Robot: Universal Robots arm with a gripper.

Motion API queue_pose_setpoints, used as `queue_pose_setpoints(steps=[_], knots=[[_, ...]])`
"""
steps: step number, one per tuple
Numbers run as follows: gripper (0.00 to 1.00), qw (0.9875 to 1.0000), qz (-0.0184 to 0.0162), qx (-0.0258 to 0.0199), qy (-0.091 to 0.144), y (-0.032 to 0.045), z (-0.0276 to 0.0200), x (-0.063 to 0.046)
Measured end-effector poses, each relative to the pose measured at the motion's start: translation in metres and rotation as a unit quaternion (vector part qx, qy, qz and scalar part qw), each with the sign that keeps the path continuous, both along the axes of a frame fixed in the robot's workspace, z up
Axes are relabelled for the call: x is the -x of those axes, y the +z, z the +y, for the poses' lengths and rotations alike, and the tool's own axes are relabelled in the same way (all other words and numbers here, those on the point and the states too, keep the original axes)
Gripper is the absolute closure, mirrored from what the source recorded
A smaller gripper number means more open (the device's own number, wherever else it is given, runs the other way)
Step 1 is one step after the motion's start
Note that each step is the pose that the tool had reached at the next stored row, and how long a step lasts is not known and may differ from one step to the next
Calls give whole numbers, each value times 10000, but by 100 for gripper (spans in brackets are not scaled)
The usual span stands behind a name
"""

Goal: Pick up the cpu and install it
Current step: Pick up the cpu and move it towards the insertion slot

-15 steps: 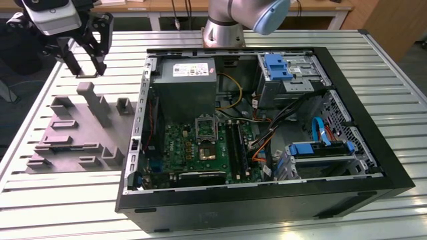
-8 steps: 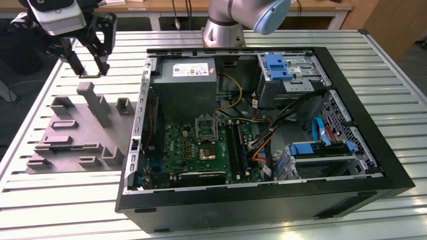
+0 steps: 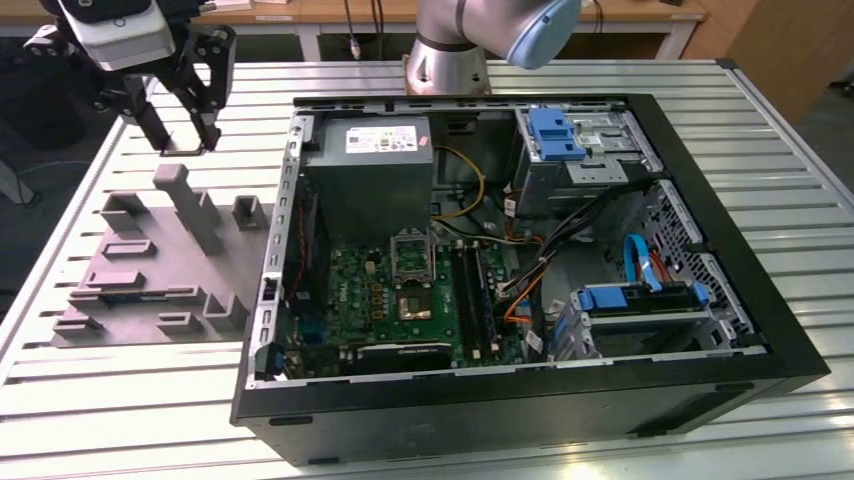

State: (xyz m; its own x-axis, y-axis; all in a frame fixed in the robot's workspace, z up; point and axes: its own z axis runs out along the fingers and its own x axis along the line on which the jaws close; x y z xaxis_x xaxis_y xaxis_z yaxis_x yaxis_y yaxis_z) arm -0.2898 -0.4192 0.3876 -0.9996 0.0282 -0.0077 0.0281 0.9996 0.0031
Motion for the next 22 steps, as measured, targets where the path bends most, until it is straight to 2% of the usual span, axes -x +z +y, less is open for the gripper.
queue_pose_setpoints(steps=[22], knots=[[53, 10000, 0, 0, 0, -1, 0, -57]])
